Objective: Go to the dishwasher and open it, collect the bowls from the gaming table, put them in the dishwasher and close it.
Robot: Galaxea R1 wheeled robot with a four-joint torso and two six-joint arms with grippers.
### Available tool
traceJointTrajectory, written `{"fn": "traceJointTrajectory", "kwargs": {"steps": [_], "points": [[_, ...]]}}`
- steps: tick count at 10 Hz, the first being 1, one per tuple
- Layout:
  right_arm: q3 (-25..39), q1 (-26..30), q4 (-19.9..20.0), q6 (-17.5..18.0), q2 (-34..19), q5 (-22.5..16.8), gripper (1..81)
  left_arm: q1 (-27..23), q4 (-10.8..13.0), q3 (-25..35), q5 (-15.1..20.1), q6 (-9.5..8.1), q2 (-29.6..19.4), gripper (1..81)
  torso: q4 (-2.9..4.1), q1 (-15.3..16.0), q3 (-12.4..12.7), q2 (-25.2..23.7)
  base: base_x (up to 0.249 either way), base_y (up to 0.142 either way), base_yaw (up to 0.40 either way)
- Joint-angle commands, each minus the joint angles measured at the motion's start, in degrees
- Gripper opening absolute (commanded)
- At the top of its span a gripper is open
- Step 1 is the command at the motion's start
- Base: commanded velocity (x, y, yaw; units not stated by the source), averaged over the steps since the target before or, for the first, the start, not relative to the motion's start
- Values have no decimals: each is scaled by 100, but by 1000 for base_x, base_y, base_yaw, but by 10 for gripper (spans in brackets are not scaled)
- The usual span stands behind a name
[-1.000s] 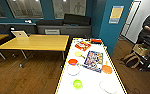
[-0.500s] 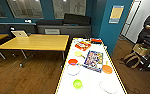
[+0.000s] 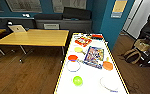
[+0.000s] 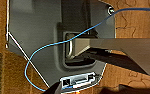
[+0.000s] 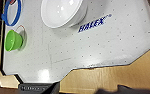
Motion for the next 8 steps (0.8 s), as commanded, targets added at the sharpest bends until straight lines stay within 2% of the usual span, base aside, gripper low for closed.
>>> {"fn": "traceJointTrajectory", "kwargs": {"steps": [1,3,6,8], "points": [[70,789,97,165,-415,-507,811,-53,46,43,422,3,-58,811,0,0,0,0,0,0,0],[-35,1219,141,474,-362,-877,811,-54,38,43,326,3,-23,811,0,2,-57,5,0,0,0],[-281,1870,115,1238,-152,-1413,811,-62,29,35,299,-6,-23,811,0,2,-50,5,0,0,0],[-615,2047,89,1529,138,-1589,811,-62,38,34,299,-6,-14,811,0,5,-50,6,0,0,0]]}}
